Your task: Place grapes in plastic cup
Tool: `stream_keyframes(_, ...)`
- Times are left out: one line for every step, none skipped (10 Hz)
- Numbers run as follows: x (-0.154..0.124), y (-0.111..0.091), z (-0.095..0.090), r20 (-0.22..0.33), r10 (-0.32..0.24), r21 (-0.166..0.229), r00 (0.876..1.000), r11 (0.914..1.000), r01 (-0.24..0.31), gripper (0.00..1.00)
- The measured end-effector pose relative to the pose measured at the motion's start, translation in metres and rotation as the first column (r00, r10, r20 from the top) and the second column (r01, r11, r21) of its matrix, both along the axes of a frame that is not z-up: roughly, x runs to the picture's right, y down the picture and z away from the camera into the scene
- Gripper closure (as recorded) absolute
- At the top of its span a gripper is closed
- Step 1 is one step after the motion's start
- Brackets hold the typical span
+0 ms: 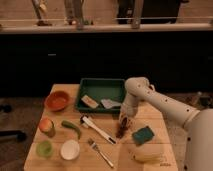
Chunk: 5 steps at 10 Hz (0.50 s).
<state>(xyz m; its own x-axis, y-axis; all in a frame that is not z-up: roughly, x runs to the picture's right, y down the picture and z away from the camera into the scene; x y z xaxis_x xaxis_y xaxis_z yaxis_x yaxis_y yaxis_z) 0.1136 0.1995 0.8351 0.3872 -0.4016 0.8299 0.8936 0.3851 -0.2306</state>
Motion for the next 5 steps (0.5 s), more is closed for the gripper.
stream_keyframes(-0.002, -0.003, -0.003, -0.003, 0.005, 0.010, 1.000, 0.9999, -0.005, 1.00)
stream_keyframes(-0.004, -0.005, -0.006, -0.006, 0.009, 0.017, 1.000, 0.9998, -0.009, 1.00)
stream_keyframes(-0.006, -0.008, -0.010, -0.011, 0.013, 0.024, 1.000, 0.9996, -0.013, 1.00)
stream_keyframes(-0.009, -0.012, -0.013, -0.017, 0.018, 0.031, 1.000, 0.9994, -0.017, 1.00)
stream_keyframes(-0.013, -0.016, -0.018, -0.029, 0.024, 0.039, 0.999, 0.9990, -0.022, 1.00)
